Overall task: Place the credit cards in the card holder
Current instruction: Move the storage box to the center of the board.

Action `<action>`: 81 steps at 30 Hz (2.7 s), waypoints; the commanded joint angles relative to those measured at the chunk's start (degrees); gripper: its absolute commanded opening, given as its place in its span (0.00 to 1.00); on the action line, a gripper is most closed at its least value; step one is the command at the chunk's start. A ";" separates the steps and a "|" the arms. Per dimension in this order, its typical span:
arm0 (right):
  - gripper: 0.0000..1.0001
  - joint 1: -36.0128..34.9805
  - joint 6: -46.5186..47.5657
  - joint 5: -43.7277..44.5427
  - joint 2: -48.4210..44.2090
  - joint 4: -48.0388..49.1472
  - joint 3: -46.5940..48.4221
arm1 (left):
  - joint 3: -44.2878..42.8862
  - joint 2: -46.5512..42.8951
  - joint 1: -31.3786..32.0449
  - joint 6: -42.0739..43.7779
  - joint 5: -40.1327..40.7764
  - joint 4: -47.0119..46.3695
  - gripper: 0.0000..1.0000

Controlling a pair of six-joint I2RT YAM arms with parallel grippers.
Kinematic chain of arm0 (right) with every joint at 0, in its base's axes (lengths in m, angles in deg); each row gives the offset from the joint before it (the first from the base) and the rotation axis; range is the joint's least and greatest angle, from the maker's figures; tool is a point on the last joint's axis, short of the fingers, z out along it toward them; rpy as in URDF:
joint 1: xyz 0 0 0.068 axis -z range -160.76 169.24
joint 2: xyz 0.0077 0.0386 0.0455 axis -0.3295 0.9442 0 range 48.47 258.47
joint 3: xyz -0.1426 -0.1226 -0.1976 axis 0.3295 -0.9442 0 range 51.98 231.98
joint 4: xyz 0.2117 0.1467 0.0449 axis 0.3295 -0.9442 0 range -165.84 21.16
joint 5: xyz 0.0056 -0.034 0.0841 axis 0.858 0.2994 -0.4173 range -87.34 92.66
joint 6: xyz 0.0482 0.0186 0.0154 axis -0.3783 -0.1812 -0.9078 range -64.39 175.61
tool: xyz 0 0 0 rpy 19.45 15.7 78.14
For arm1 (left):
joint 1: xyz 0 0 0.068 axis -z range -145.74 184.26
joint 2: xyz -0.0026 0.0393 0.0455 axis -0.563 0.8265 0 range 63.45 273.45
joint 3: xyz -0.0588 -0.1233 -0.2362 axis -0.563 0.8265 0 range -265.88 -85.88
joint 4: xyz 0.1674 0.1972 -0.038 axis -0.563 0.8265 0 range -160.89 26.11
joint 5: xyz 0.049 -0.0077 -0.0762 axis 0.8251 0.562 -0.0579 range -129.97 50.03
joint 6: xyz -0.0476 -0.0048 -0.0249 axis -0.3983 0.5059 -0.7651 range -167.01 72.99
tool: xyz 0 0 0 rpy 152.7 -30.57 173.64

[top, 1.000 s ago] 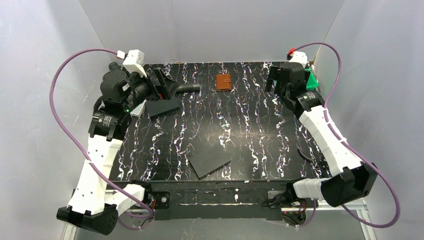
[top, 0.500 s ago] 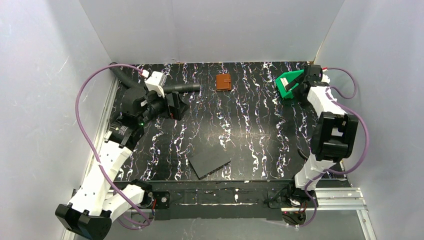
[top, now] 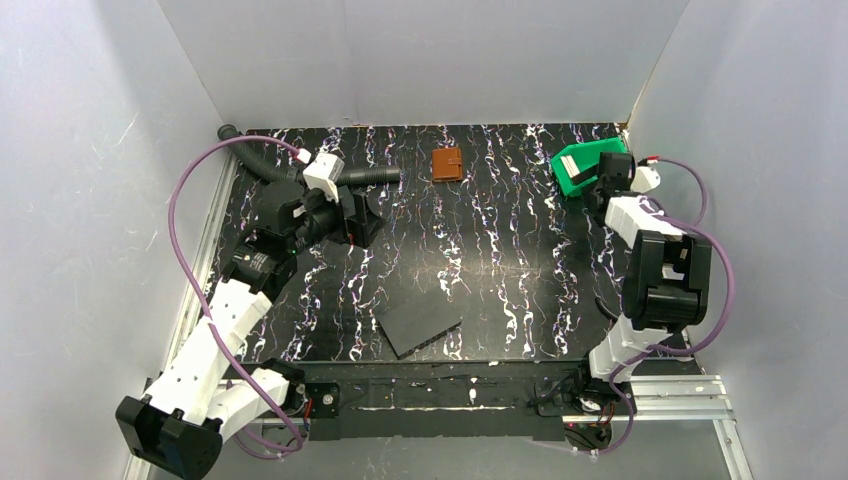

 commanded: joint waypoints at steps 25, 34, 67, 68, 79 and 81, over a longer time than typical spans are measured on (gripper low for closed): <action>0.75 3.22 2.21 -1.81 9.16 20.11 2.28 | 0.97 2.55 1.73 -1.60 -5.47 -2.37 0.99; 0.68 3.47 1.82 -4.97 11.26 20.33 4.69 | 0.96 3.65 1.81 -1.83 -6.23 -2.41 0.99; 0.46 3.58 -0.57 -1.75 9.23 10.22 6.36 | 1.14 3.44 2.41 -1.74 -6.46 -2.35 0.99; 0.46 3.61 -0.69 -1.58 8.85 9.68 6.23 | 1.16 3.37 2.45 -1.67 -6.38 -2.35 0.99; 0.38 3.61 -3.20 0.53 2.15 4.10 2.29 | 1.05 3.10 2.59 -1.83 -6.87 -2.37 0.99; 0.38 3.57 -3.51 0.60 0.85 2.85 1.36 | 1.06 2.97 2.59 -1.83 -6.79 -2.35 0.99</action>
